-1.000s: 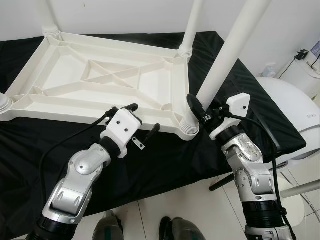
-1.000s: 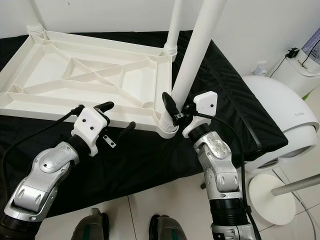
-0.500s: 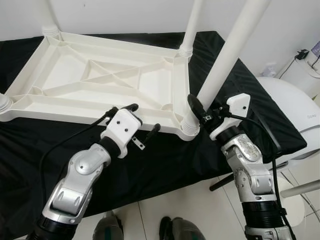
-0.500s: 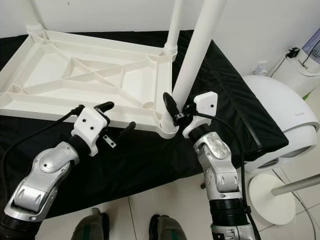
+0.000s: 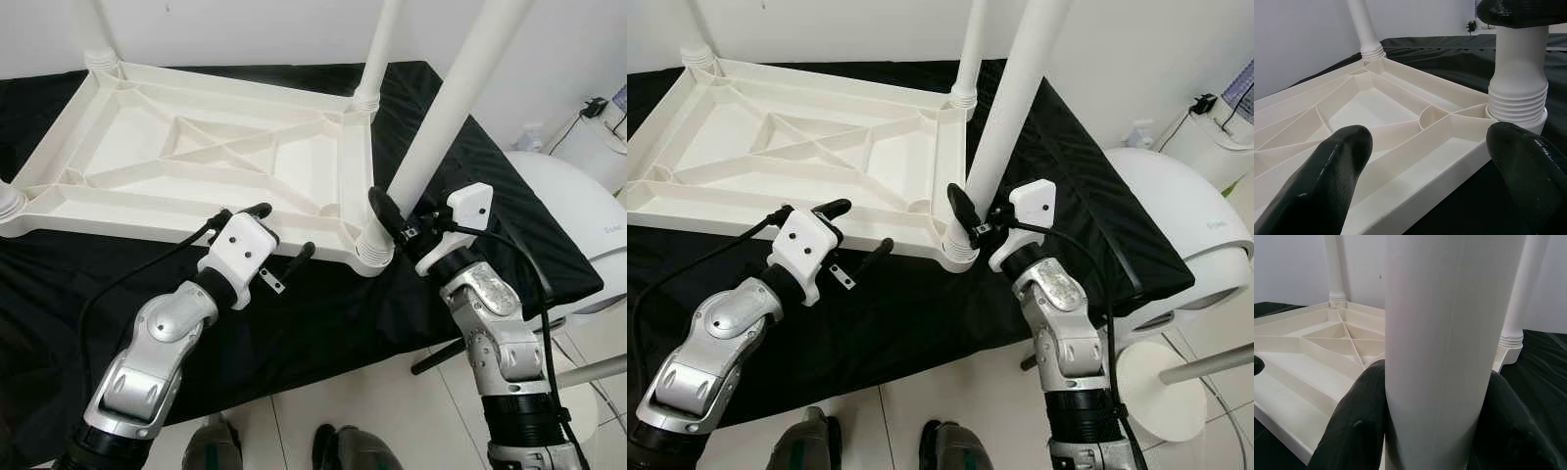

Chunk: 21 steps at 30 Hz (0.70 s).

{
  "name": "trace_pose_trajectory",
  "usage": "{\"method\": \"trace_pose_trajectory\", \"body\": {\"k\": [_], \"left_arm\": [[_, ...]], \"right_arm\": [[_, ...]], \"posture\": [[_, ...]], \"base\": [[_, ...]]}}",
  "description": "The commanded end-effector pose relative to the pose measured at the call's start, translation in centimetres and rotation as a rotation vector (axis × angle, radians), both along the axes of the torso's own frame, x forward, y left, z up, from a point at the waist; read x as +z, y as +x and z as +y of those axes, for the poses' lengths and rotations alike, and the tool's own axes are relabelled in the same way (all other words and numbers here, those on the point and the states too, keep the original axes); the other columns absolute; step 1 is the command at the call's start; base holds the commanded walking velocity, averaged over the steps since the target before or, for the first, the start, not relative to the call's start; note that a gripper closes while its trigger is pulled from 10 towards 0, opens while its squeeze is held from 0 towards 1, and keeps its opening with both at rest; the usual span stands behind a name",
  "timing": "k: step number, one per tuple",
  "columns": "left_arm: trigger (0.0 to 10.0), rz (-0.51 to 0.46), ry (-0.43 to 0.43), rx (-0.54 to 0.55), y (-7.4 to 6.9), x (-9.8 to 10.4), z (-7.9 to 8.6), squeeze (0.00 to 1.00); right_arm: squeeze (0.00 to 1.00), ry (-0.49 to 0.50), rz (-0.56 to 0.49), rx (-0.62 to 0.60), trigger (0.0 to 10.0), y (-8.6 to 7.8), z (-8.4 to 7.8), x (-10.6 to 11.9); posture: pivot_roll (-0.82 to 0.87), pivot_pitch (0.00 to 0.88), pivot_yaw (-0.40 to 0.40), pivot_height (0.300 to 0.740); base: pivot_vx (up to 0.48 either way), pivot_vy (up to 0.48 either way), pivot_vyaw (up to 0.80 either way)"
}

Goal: Building children table

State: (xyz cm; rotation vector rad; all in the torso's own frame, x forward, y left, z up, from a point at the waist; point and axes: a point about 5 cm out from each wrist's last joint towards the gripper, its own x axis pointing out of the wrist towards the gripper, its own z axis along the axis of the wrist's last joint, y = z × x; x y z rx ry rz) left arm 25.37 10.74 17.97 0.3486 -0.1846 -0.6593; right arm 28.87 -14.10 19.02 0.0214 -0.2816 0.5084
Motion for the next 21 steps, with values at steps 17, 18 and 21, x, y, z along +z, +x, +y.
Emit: {"method": "trace_pose_trajectory", "body": {"k": [17, 18, 21], "left_arm": [[10.0, 0.006, 0.004, -0.013, -0.2, 0.1, -0.2, 0.00], [10.0, 0.005, 0.003, -0.012, -0.2, 0.1, -0.1, 0.00], [10.0, 0.004, 0.003, -0.012, -0.2, 0.2, -0.1, 0.00]], "right_arm": [[0.00, -0.007, 0.091, -0.032, 10.0, 0.5, -1.8, -2.7], [0.00, -0.035, 0.060, -0.035, 10.0, 0.5, -1.9, -2.6], [0.00, -0.024, 0.039, -0.027, 10.0, 0.5, -1.7, -2.2]], "posture": [[0.06, 0.117, -0.093, 0.740], [0.06, 0.118, -0.092, 0.740], [0.06, 0.120, -0.092, 0.740]], "base": [[0.000, 0.000, 0.00], [0.000, 0.000, 0.00], [0.000, 0.000, 0.00]]}}
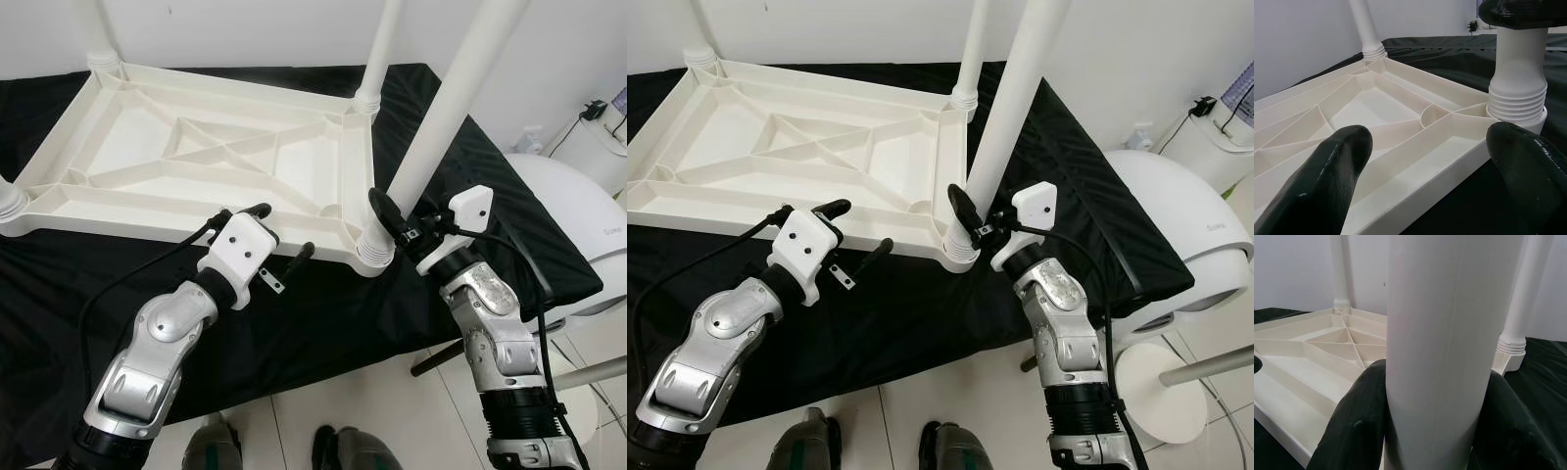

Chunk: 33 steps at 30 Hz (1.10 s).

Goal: Building children table

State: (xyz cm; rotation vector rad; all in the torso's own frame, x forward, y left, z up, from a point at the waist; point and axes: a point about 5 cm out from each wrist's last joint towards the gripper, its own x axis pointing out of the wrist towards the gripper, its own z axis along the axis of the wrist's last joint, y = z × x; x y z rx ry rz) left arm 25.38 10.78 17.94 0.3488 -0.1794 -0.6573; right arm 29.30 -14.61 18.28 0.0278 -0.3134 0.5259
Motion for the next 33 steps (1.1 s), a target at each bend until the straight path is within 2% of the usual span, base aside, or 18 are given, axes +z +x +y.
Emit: {"method": "trace_pose_trajectory", "body": {"k": [1, 9, 17, 25, 33], "left_arm": [[10.0, 0.000, 0.001, -0.015, -0.2, 0.2, -0.2, 0.00], [10.0, 0.001, 0.001, -0.012, -0.2, 0.3, -0.1, 0.00], [10.0, -0.001, -0.001, -0.005, -0.3, 0.3, -0.1, 0.00], [10.0, 0.000, -0.004, -0.005, -0.4, 0.4, -0.1, 0.00], [10.0, 0.001, -0.003, -0.006, -0.5, 0.4, -0.1, 0.00]], "right_arm": [[0.00, -0.042, 0.062, -0.036, 10.0, 0.1, -1.1, -1.4], [0.00, -0.112, 0.041, -0.002, 10.0, 0.2, -0.4, -1.3], [0.00, -0.109, 0.056, 0.013, 10.0, 0.5, -0.3, -1.8], [0.00, -0.021, 0.147, -0.030, 10.0, 0.9, -1.6, -3.1], [0.00, 0.027, 0.179, -0.072, 10.0, 1.1, -2.3, -3.5]], "posture": [[0.06, 0.121, -0.091, 0.740], [0.07, 0.125, -0.093, 0.740], [0.07, 0.125, -0.098, 0.740], [0.07, 0.129, -0.096, 0.740], [0.07, 0.129, -0.094, 0.740]], "base": [[0.000, 0.000, 0.00], [0.000, 0.000, 0.00], [0.000, 0.000, 0.00], [0.000, 0.000, 0.00], [0.000, 0.000, 0.00]]}}
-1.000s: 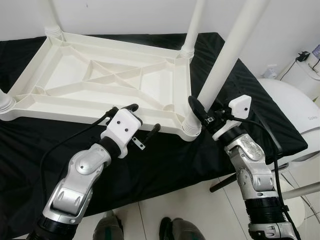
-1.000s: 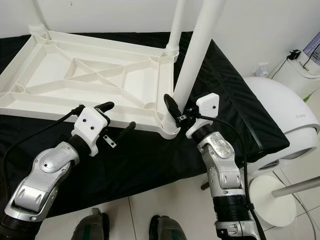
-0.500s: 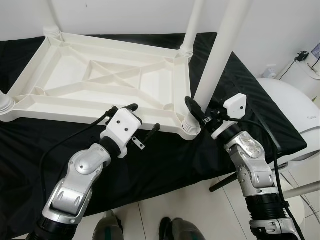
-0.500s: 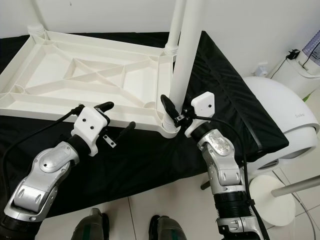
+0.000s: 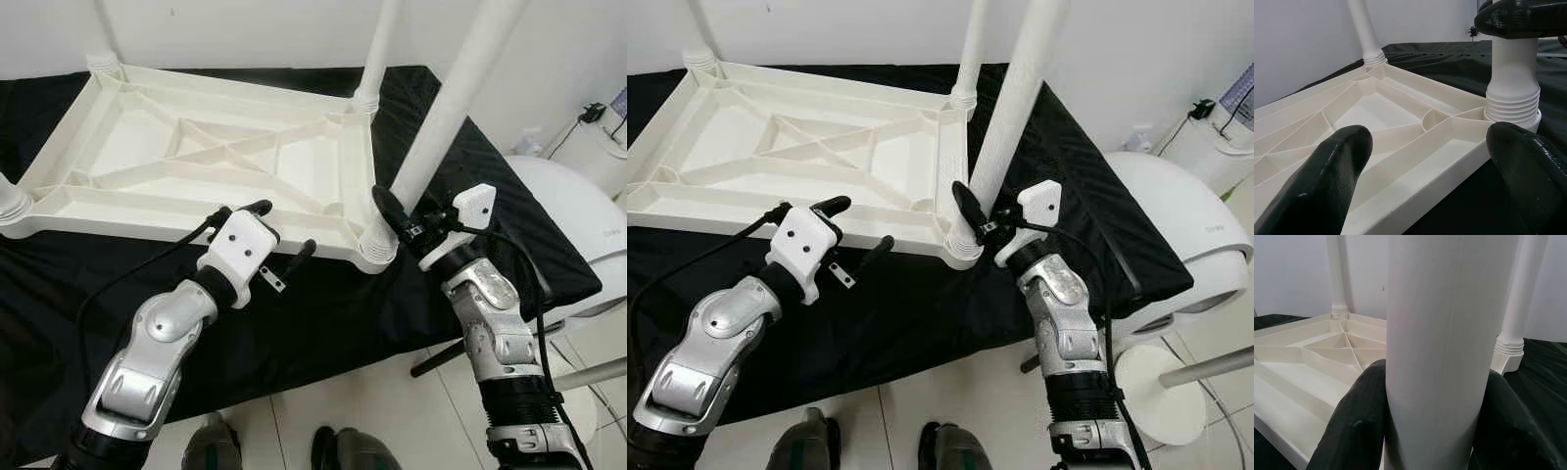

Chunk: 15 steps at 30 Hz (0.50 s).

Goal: Building children table

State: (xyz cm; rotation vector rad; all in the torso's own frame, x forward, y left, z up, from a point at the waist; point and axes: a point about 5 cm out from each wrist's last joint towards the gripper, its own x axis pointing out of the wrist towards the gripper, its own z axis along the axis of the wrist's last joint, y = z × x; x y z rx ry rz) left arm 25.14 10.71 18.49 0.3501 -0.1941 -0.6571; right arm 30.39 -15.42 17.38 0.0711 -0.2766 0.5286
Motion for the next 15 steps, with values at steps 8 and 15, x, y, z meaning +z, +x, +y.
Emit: {"method": "trace_pose_trajectory", "body": {"k": [8, 15], "left_arm": [[10.0, 0.014, 0.000, -0.003, -0.24, -0.09, -0.05, 0.00], [10.0, 0.011, -0.001, -0.003, -0.24, -0.01, -0.05, 0.00]], "right_arm": [[0.00, -0.012, 0.127, -0.095, 10.0, 0.25, -1.40, -2.38], [0.00, -0.054, 0.157, -0.077, 10.0, 0.73, -1.18, -2.21]], "posture": [[0.07, 0.122, -0.095, 0.740], [0.07, 0.120, -0.098, 0.740]], "base": [[0.000, 0.000, 0.00], [0.000, 0.000, 0.00]]}}
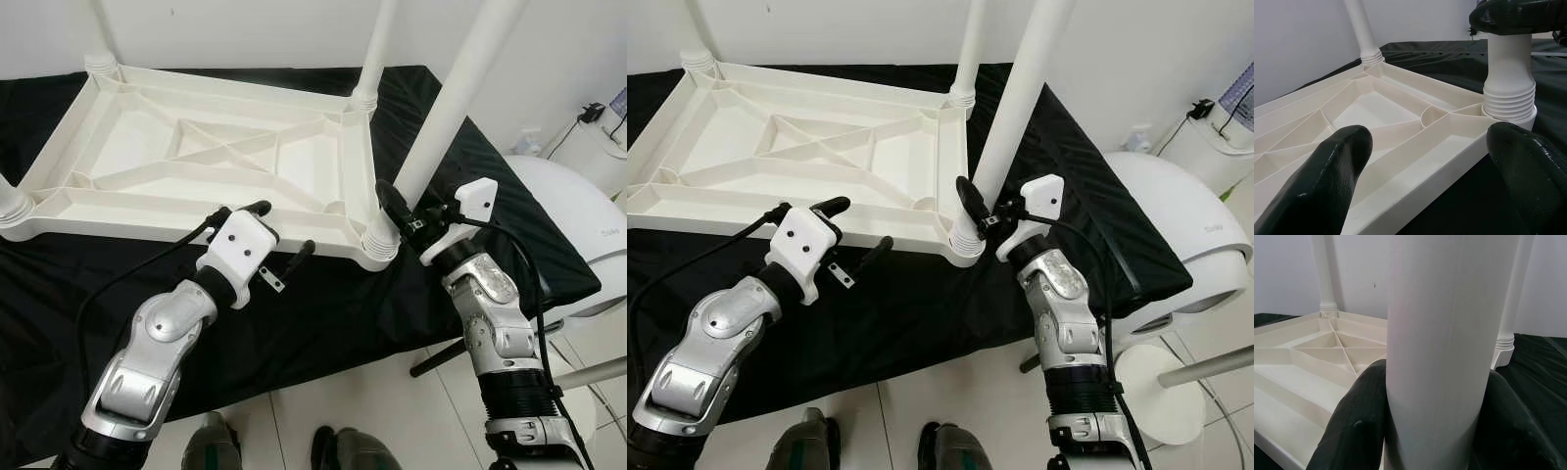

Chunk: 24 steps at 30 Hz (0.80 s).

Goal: Building children table

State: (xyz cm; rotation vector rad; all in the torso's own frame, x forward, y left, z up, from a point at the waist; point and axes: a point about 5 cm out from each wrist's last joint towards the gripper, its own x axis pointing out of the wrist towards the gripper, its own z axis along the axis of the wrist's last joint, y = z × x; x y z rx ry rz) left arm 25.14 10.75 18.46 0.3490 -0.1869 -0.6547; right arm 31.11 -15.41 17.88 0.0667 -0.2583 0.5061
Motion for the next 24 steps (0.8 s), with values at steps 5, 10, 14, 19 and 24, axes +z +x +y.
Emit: {"method": "trace_pose_trajectory", "body": {"k": [5, 10, 14, 19, 24], "left_arm": [[10.0, 0.002, -0.003, -0.002, -0.3, 0.1, 0.0, 0.00], [10.0, 0.001, -0.005, 0.003, -0.3, 0.1, 0.0, 0.00], [10.0, 0.001, -0.006, 0.005, -0.3, 0.2, 0.0, 0.00], [10.0, 0.003, -0.008, 0.005, -0.3, 0.2, 0.0, 0.00], [10.0, 0.002, -0.007, 0.001, -0.3, 0.2, 0.0, 0.00]], "right_arm": [[0.00, -0.086, 0.136, -0.049, 10.0, 0.5, -1.1, -2.6], [0.00, -0.098, 0.117, -0.046, 10.0, 0.2, -1.1, -2.7], [0.00, -0.096, 0.129, -0.053, 10.0, -0.2, -1.2, -3.1], [0.00, -0.073, 0.136, -0.072, 10.0, -0.6, -1.5, -3.4], [0.00, -0.056, 0.159, -0.151, 10.0, -0.9, -2.6, -4.2]], "posture": [[0.07, 0.124, -0.101, 0.740], [0.07, 0.128, -0.104, 0.740], [0.07, 0.133, -0.104, 0.740], [0.07, 0.135, -0.103, 0.740], [0.06, 0.135, -0.094, 0.740]], "base": [[0.000, 0.000, 0.00], [0.000, 0.000, 0.00], [0.000, 0.000, 0.00], [0.000, 0.000, 0.00], [0.000, 0.000, 0.00]]}}
